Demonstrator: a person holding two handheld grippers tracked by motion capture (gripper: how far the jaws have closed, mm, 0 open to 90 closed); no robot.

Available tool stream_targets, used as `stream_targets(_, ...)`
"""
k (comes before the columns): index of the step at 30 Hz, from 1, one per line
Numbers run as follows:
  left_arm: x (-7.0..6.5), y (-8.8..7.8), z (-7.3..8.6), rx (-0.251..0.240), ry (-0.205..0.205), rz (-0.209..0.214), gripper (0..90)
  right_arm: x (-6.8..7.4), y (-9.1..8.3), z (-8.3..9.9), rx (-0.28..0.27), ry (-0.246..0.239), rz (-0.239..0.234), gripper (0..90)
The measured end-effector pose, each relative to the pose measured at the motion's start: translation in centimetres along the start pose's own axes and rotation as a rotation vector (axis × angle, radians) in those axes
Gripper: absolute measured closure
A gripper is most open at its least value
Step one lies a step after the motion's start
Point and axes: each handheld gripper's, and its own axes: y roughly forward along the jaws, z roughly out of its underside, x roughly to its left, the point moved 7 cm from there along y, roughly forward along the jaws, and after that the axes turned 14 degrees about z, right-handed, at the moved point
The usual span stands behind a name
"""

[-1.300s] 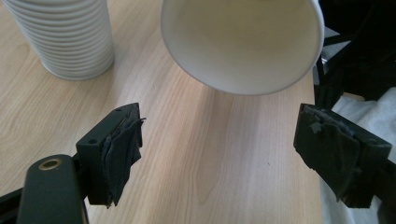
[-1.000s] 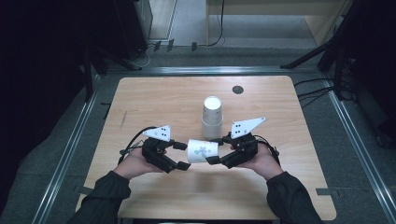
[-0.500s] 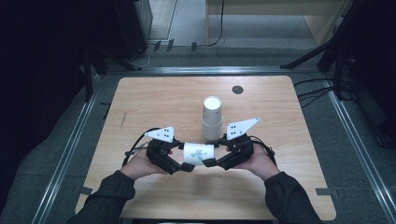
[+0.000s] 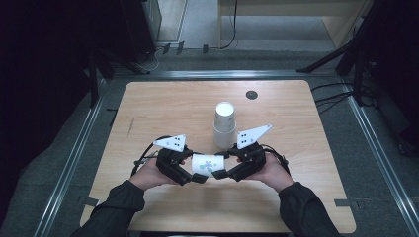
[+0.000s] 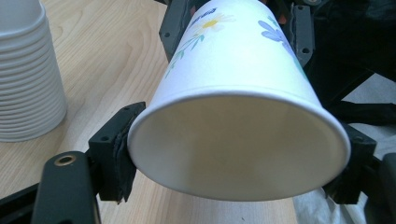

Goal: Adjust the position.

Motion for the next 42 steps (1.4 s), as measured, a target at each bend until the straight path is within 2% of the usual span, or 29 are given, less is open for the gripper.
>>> stream_targets(7, 0.0, -0.1, 0.1, 0.003, -0.004, 0.004, 24.0, 0.1, 0.2, 0.2, 0.017, 0.008, -0.014, 34.3)
stream_targets(15, -0.2, -0.4, 0.0, 0.003, 0.002, 0.004, 25.4, 0.2, 0.6, 0.3, 0.036, -0.005, 0.002, 28.3)
stream_targets(21, 0.1, -1.8, -0.3, -0.007, -0.003, -0.028, 25.4, -0.1, 0.3, 0.3, 0.03, -0.017, 0.036, 26.7)
stream_targets(29, 0.5, -4.0, -0.8, 0.025, -0.041, -0.057, 25.3, -0.5, 0.1, 0.8, 0.061, -0.018, 0.076, 26.7)
stream_targets(30, 0.5, -4.1, -0.8, 0.035, -0.051, -0.055, 25.3, -0.6, 0.2, 0.9, 0.064, -0.023, 0.086, 26.8)
stream_targets(35, 0.4, -4.6, -1.1, 0.102, -0.041, -0.08, 25.3, -0.7, 0.2, 1.0, 0.073, -0.024, 0.092, 26.9)
stream_targets(38, 0.3, -4.9, -1.7, 0.119, -0.037, -0.08, 25.3, -0.7, 0.2, 1.1, 0.078, -0.028, 0.096, 26.9)
stream_targets(42, 0.4, -5.1, -2.6, 0.176, -0.02, -0.09, 25.3, -0.7, 0.1, 1.1, 0.078, -0.028, 0.106, 26.7)
